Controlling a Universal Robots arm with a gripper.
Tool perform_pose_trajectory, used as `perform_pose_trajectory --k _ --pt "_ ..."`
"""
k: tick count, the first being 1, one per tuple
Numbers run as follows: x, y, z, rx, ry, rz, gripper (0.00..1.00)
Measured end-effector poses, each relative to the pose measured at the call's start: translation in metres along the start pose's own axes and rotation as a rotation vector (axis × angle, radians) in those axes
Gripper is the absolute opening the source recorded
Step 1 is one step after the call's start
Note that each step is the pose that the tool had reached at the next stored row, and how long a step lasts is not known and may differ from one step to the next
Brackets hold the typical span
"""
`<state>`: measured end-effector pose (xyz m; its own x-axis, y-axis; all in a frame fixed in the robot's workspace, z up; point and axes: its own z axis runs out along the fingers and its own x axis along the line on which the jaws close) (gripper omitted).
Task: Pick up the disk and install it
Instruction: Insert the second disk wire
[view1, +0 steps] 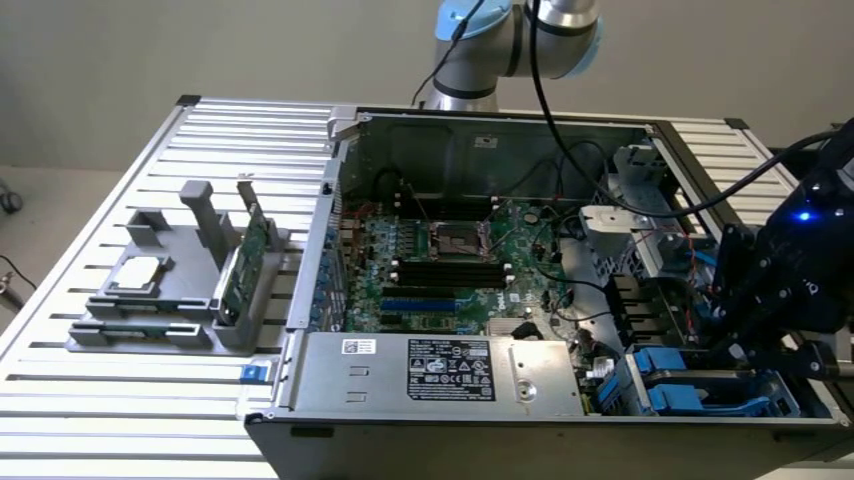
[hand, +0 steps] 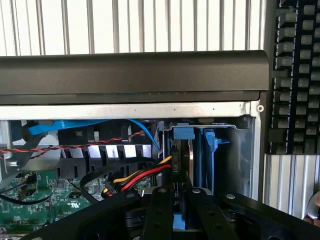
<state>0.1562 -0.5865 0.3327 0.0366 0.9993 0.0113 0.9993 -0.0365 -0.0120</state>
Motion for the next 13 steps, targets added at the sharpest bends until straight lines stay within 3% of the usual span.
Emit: perform_pose_trajectory --k 5,13 --pt "0.0 0.0005 0.0009 0.0022 0.0001 0.002 0.17" --pt "0.0001 0.0035 0.0009 0.0123 -0.0003 0.005 0.17"
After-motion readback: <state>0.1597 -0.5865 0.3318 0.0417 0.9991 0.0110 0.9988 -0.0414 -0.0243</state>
